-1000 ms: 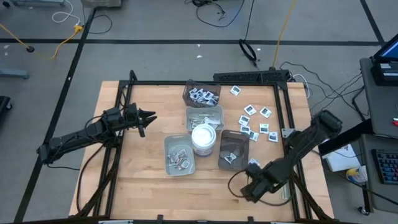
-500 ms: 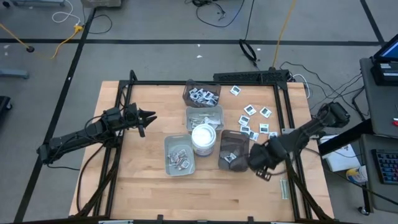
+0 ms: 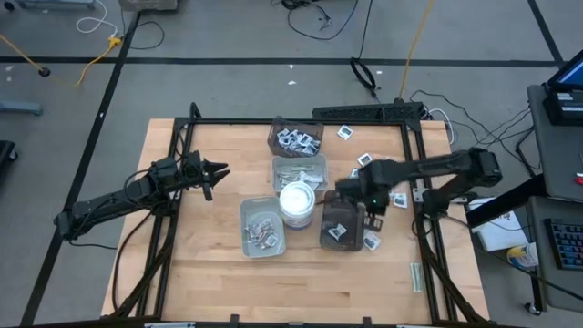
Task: Pick & Place First Aid Supplies
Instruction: Put the bandage into the top gray bin
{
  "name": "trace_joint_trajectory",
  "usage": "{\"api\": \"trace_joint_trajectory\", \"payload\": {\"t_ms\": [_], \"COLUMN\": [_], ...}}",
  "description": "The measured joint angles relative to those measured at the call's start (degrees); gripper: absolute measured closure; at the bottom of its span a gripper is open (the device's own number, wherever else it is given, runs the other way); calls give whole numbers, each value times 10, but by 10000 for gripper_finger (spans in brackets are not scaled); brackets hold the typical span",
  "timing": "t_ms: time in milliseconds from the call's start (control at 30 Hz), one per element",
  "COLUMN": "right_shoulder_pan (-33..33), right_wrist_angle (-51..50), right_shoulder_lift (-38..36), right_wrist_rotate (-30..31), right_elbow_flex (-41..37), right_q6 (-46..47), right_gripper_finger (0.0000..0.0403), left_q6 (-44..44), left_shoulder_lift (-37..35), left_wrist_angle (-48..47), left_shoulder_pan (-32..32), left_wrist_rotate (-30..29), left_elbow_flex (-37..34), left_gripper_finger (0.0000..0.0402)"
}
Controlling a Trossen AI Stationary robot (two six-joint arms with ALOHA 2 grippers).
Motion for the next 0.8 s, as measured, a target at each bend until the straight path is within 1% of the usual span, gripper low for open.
{"api": "trace_joint_trajectory", "payload": {"t_ms": [200,300,400,567,800], "right_shoulder_pan": [-112,-158,-193,-226,-242], "right_wrist_angle": [13,24,23,31,54], "right_shoulder_lift": [59,94,123,161,206], "right_wrist_rotate": [2,16,17,15,13], "right_elbow_flex": [59,101,143,190,265], "right_q6": [-163,-209,-247,-291,-346], "right_gripper_finger": [403,403,403,403,403], "left_q6": [0,0,0,0,0], "left_shoulder_lift": [0,0,0,0,0], "left_wrist_angle": [2,3,3,3,3], "left_shoulder_pan": [0,0,0,0,0], "left_wrist_rotate": [0,0,0,0,0], "left_elbow_flex": [0,0,0,0,0], "left_gripper_finger": [273,272,273,273,273]}}
